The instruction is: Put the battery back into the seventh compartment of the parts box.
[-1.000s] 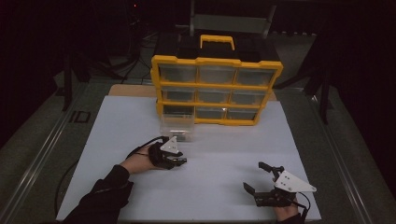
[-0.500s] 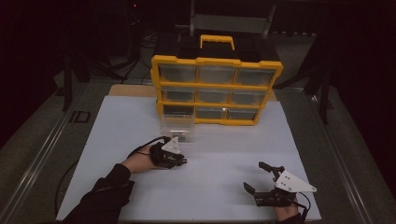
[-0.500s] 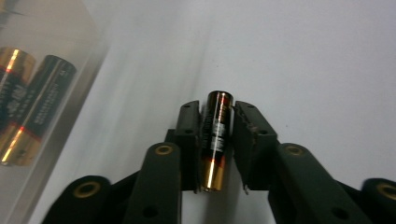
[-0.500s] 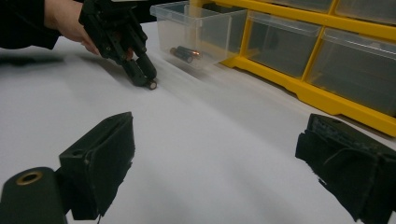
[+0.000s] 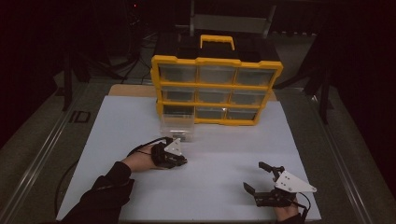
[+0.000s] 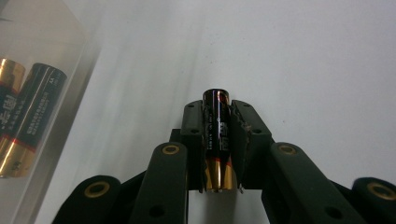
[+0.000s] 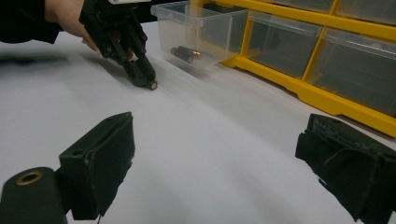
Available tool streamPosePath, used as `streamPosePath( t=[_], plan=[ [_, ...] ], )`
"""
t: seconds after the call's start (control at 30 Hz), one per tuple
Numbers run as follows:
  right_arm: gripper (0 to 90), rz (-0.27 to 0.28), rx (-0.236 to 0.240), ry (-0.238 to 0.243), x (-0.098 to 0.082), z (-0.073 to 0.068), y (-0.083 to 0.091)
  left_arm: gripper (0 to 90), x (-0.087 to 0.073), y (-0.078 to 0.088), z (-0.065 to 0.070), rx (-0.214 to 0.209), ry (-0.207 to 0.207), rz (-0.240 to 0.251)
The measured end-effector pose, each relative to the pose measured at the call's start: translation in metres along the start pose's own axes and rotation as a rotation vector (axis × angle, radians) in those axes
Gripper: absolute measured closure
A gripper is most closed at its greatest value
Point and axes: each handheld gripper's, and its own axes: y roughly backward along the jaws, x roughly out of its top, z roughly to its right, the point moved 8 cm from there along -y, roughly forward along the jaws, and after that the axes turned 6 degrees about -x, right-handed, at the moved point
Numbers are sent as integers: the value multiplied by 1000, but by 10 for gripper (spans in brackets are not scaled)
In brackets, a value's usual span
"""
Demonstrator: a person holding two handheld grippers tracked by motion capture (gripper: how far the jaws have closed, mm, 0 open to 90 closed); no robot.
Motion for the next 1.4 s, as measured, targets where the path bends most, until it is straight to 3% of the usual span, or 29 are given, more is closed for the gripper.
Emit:
streamPosePath(
  t=[0.2, 0.37, 0.5, 0.93, 1.1, 1.4],
  plan=[
    [92, -1, 2, -3, -1, 0, 0, 755, -1, 0, 0, -5, 7, 17],
    [92, 0, -1, -1, 0, 0, 0, 756, -3, 1, -2, -34, 30, 64],
    [91, -2, -1, -1, -1, 0, -1, 756, -2, 2, -3, -32, 12, 43],
    [92, 3, -5, -2, 1, 1, 1, 756, 24, 44, -3, -4, -52, 49],
    [92, 1, -4, 0, 0, 1, 0, 756, 29, 53, -2, -3, -57, 63],
    [92, 3, -5, -4, 1, 1, 1, 756, 33, 70, -4, -6, -76, 42]
  ],
)
